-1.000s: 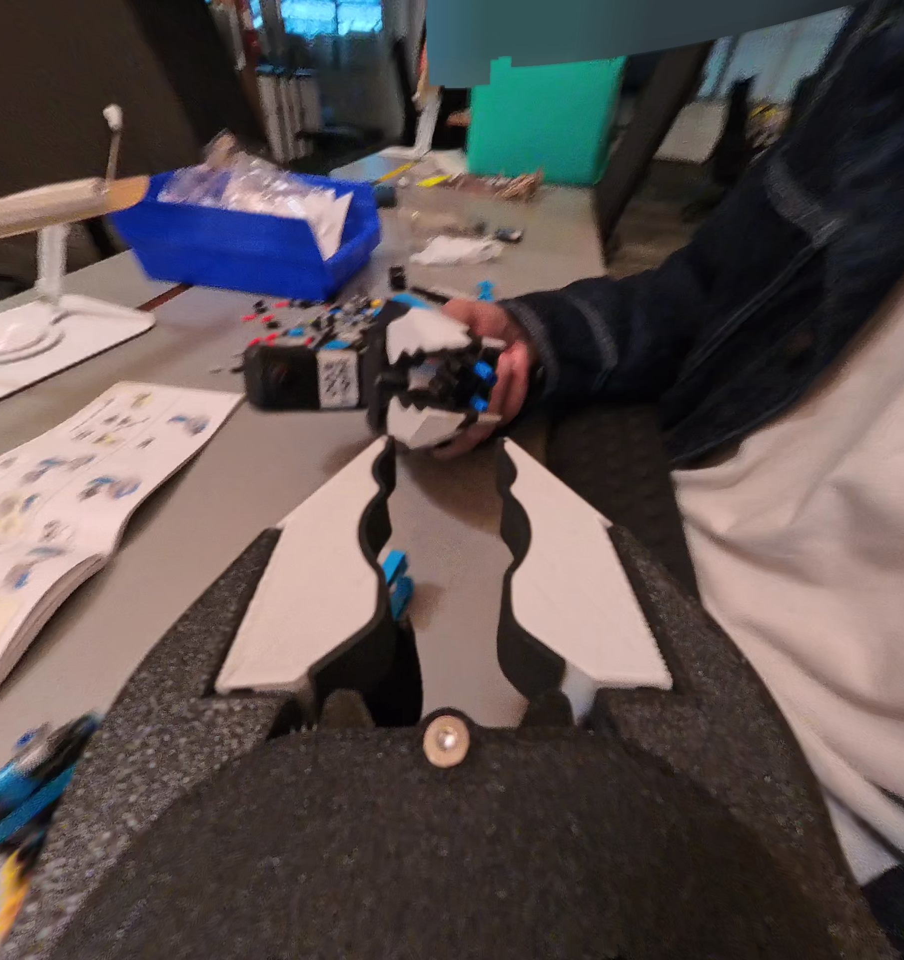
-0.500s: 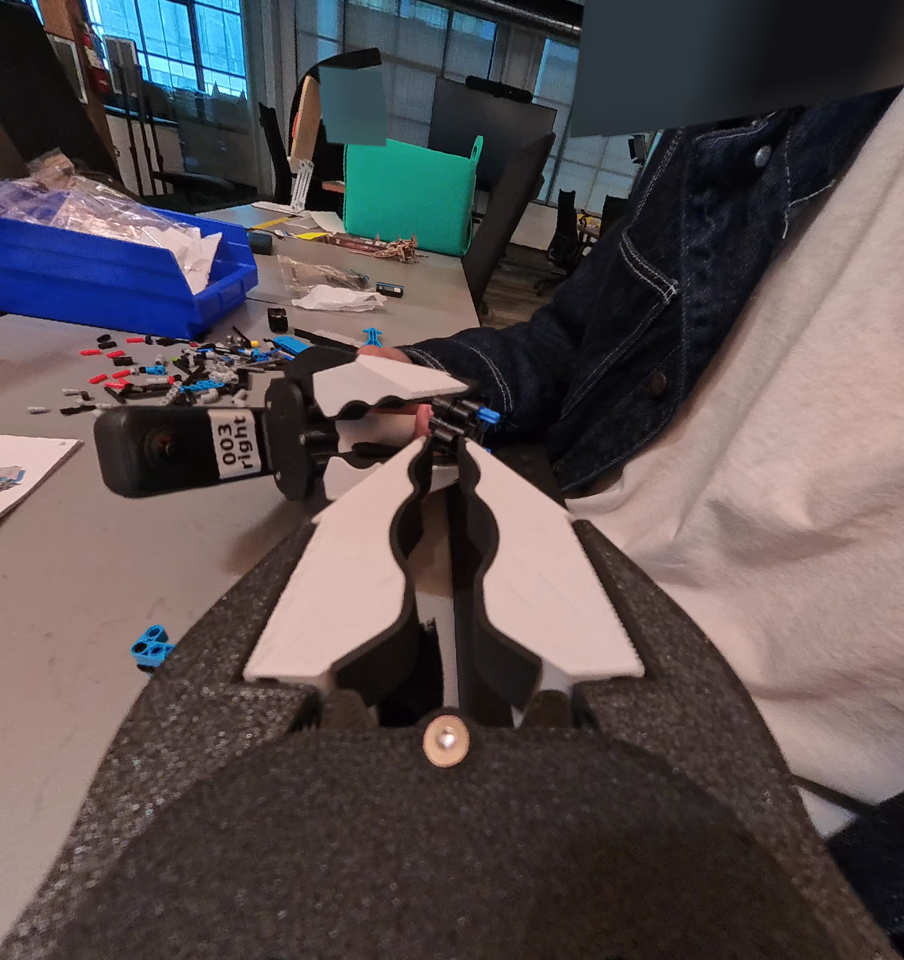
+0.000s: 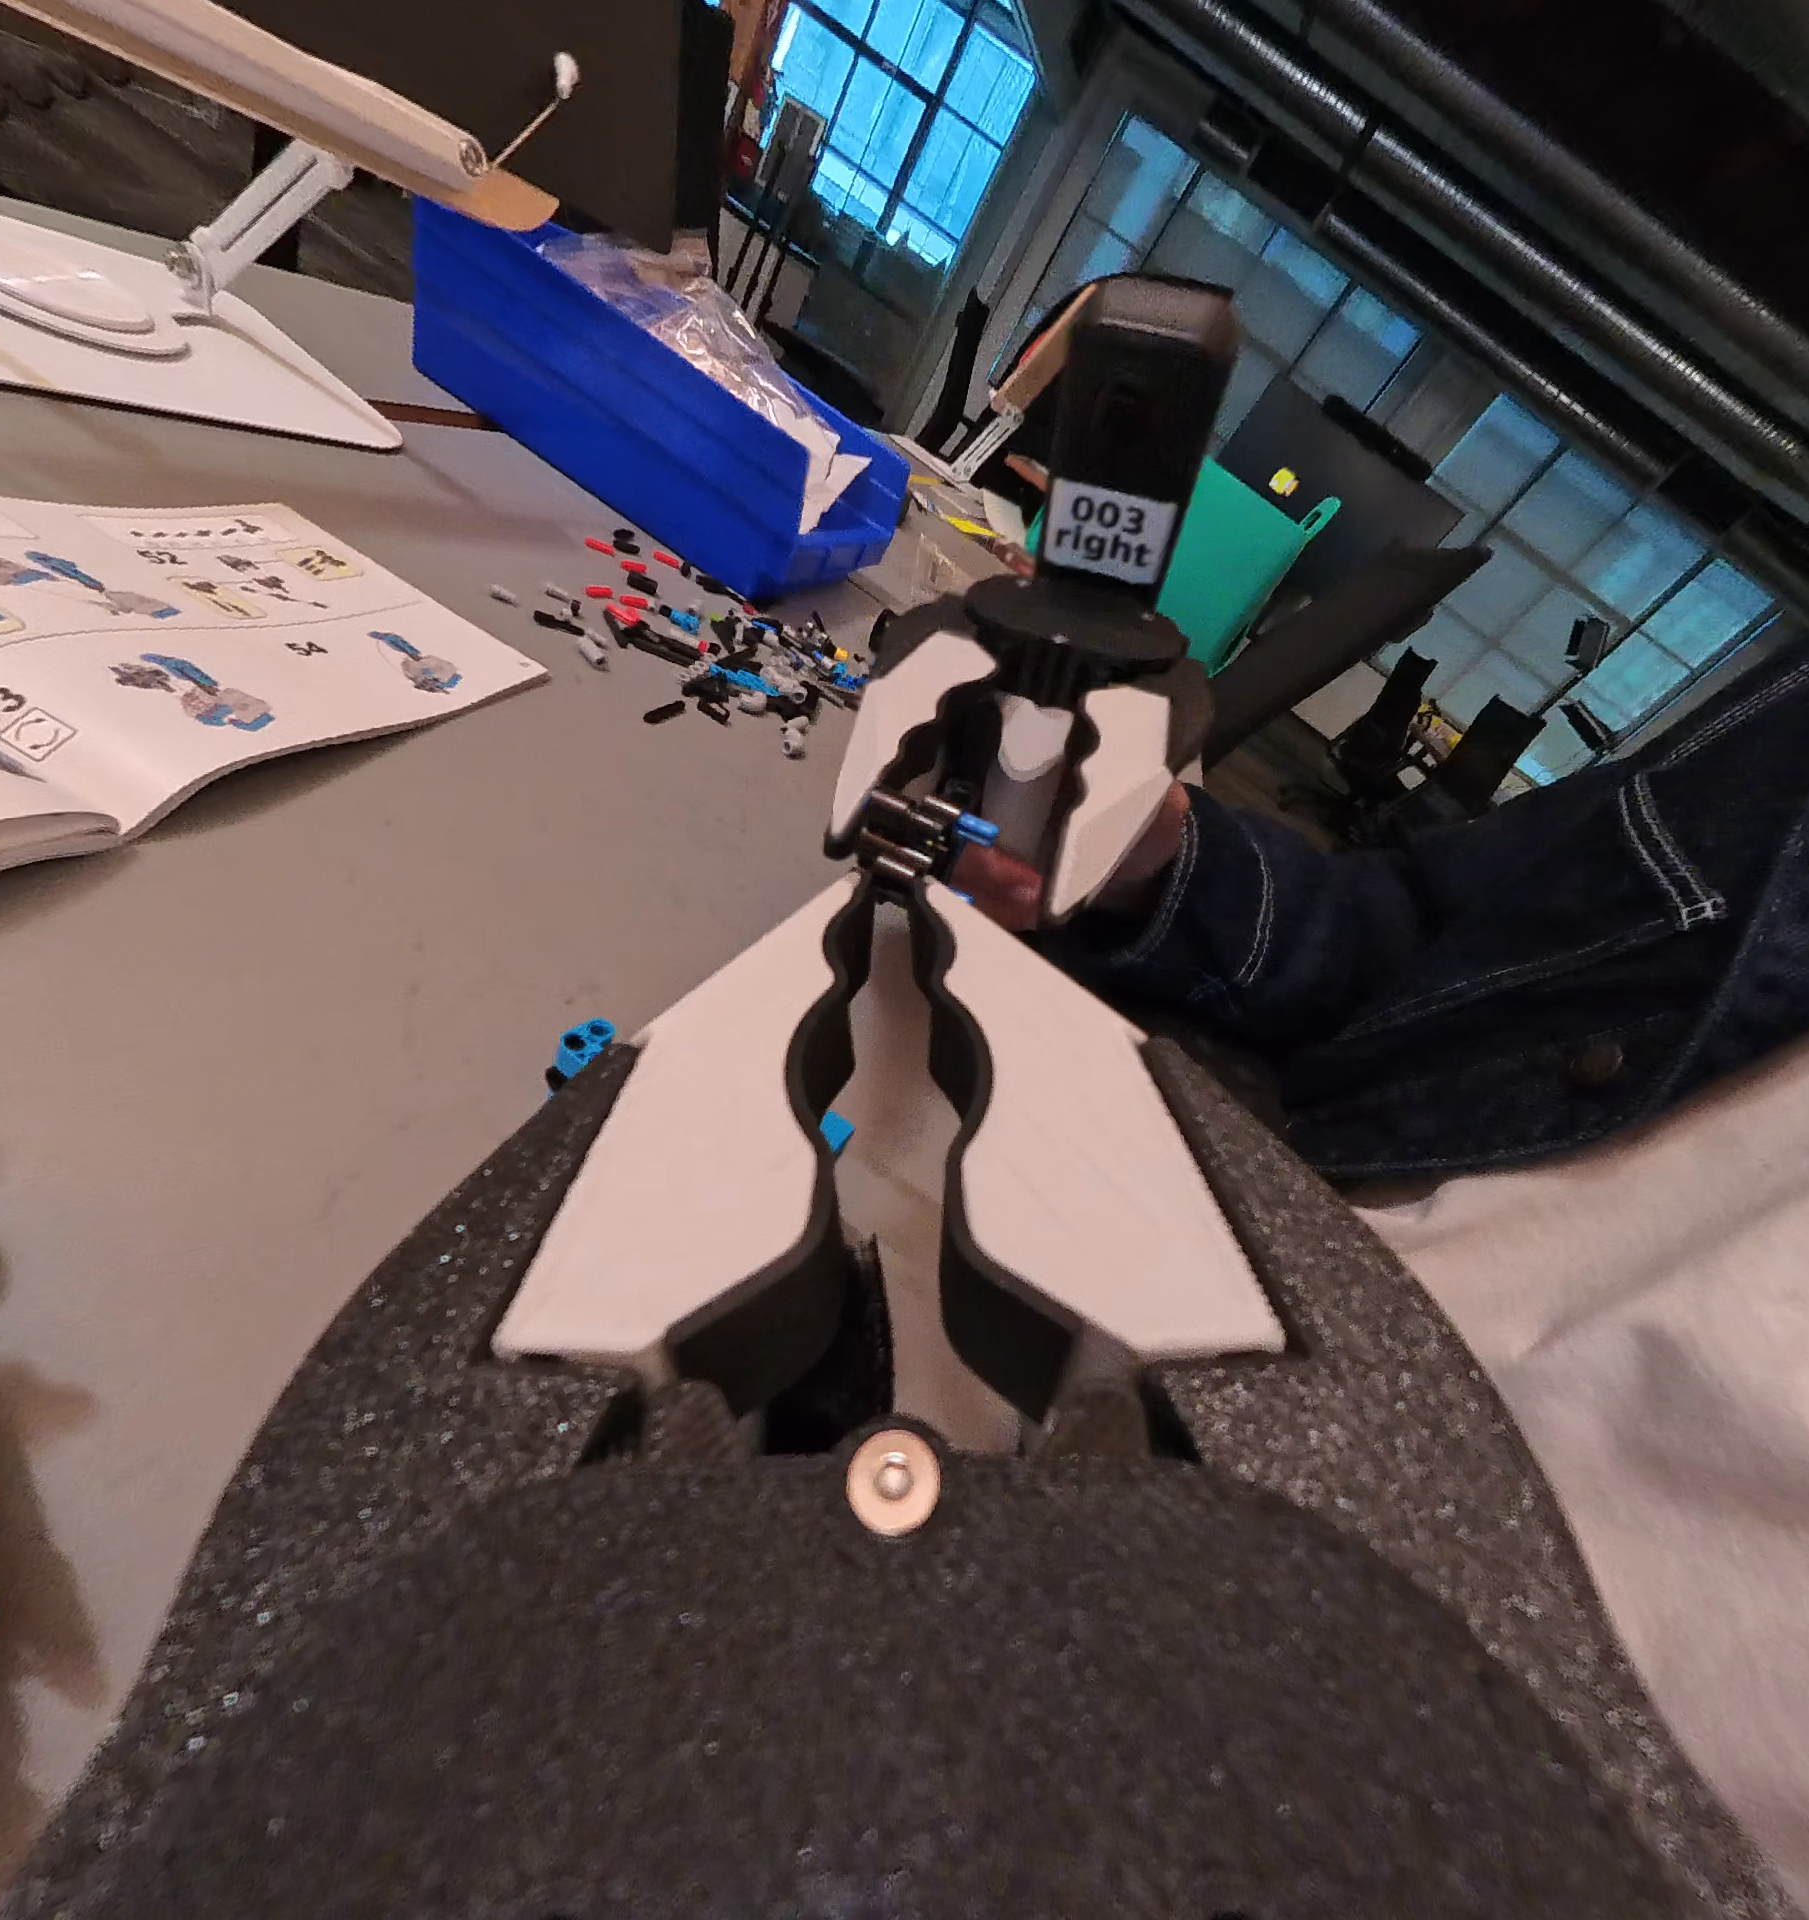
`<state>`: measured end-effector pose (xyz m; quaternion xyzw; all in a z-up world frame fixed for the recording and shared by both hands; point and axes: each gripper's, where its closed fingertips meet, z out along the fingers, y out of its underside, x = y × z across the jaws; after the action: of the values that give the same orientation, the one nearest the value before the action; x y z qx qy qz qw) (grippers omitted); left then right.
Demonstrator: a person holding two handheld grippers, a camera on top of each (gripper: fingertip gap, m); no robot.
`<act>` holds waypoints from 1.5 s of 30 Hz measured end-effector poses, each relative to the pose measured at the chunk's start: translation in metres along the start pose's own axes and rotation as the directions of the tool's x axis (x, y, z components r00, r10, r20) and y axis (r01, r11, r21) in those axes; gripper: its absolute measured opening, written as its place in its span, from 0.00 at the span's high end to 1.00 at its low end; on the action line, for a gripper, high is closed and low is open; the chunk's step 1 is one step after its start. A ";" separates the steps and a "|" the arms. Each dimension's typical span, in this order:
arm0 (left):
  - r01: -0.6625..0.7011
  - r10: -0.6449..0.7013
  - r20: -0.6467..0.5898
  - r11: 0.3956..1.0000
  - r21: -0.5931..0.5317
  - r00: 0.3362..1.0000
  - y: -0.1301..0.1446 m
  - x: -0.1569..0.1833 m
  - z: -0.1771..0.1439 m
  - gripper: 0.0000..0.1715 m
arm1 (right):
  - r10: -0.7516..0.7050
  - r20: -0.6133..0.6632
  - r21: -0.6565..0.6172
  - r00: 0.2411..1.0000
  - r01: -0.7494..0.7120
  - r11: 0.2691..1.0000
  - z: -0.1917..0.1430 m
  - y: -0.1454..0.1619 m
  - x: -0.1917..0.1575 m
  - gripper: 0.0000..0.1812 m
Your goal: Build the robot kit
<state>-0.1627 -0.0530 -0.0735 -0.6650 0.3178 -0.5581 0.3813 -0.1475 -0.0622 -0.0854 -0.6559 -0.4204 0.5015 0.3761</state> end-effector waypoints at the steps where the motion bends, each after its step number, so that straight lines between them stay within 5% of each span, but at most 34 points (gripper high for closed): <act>1: -0.006 0.006 0.008 1.000 -0.006 1.000 0.001 -0.002 0.000 0.97 | -0.023 -0.034 0.003 0.999 0.024 1.000 0.002 -0.001 0.002 0.75; 6: -0.035 0.035 0.002 0.999 -0.018 0.999 0.004 0.003 0.004 0.96 | -0.003 -0.056 0.051 0.998 0.006 0.999 0.004 -0.007 0.005 0.77; 9: -0.061 0.061 0.029 0.998 -0.001 0.998 0.002 0.003 0.006 0.97 | 0.014 -0.075 0.075 0.997 -0.008 0.997 0.003 -0.010 0.007 0.87; 24: -0.105 0.103 0.062 0.994 0.023 0.993 0.001 0.006 0.013 0.96 | 0.075 -0.066 0.085 0.995 -0.069 0.994 -0.005 -0.012 0.008 0.87; 30: -0.141 0.146 0.126 0.989 -0.047 0.981 0.010 -0.004 0.014 0.98 | -0.094 -0.153 -0.058 0.984 0.086 0.995 -0.006 0.004 0.017 0.86; 33: -0.207 0.222 0.172 0.973 -0.102 0.960 0.016 -0.010 0.014 1.00 | -0.169 -0.185 -0.118 0.968 0.149 0.982 -0.009 0.007 0.019 0.78; 40: -0.207 0.224 0.208 0.973 -0.099 0.952 0.014 -0.015 0.013 1.00 | -0.147 -0.180 -0.136 0.973 0.123 0.983 -0.003 0.013 0.019 0.88; 45: -0.119 0.131 0.161 0.989 -0.084 0.978 0.017 -0.014 0.016 0.99 | -0.295 -0.206 -0.111 0.933 0.277 0.954 -0.008 -0.001 0.009 0.89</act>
<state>-0.1497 -0.0476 -0.0965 -0.7016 0.3464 -0.4635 0.4159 -0.1386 -0.0541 -0.0862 -0.6539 -0.4869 0.3483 0.4627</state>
